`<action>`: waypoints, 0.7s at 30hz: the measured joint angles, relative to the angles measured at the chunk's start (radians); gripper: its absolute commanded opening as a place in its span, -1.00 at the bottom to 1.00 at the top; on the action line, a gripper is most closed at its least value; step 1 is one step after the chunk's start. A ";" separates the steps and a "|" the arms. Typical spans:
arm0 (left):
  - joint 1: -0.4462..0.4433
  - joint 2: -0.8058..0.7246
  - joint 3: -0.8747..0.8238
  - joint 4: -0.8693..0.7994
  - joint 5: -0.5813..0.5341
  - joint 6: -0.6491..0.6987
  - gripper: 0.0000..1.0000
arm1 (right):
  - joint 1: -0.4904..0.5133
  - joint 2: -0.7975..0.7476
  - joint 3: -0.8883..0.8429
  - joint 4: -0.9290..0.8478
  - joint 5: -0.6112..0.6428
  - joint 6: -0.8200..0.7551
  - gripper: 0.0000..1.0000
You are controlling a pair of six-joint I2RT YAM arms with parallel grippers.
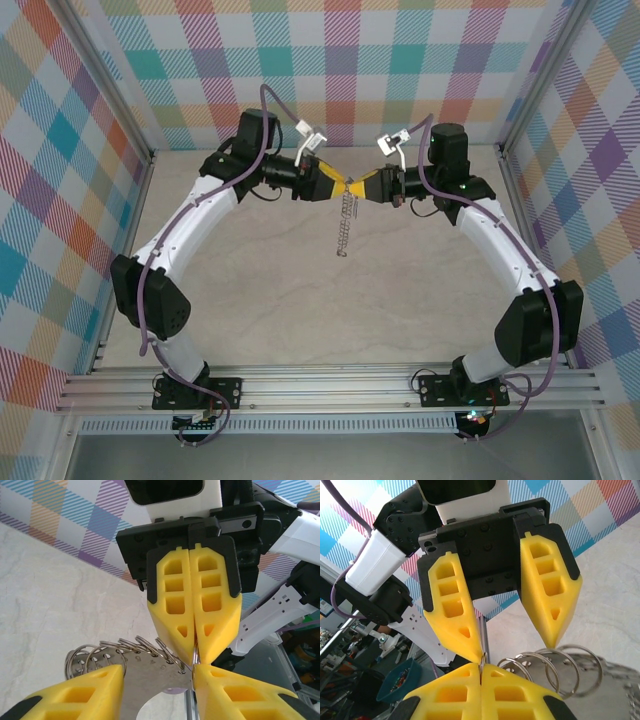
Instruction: Put the keys on the keyring
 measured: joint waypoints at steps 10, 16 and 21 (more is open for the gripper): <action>-0.006 0.010 0.000 0.004 0.011 -0.007 -0.38 | -0.002 0.013 -0.001 0.019 0.000 0.008 -1.00; -0.013 0.014 0.000 0.005 0.016 -0.007 -0.42 | -0.004 0.017 -0.002 0.029 0.000 0.016 -1.00; -0.015 0.016 0.000 0.010 0.024 -0.014 -0.66 | -0.005 0.018 -0.002 0.029 0.004 0.023 -1.00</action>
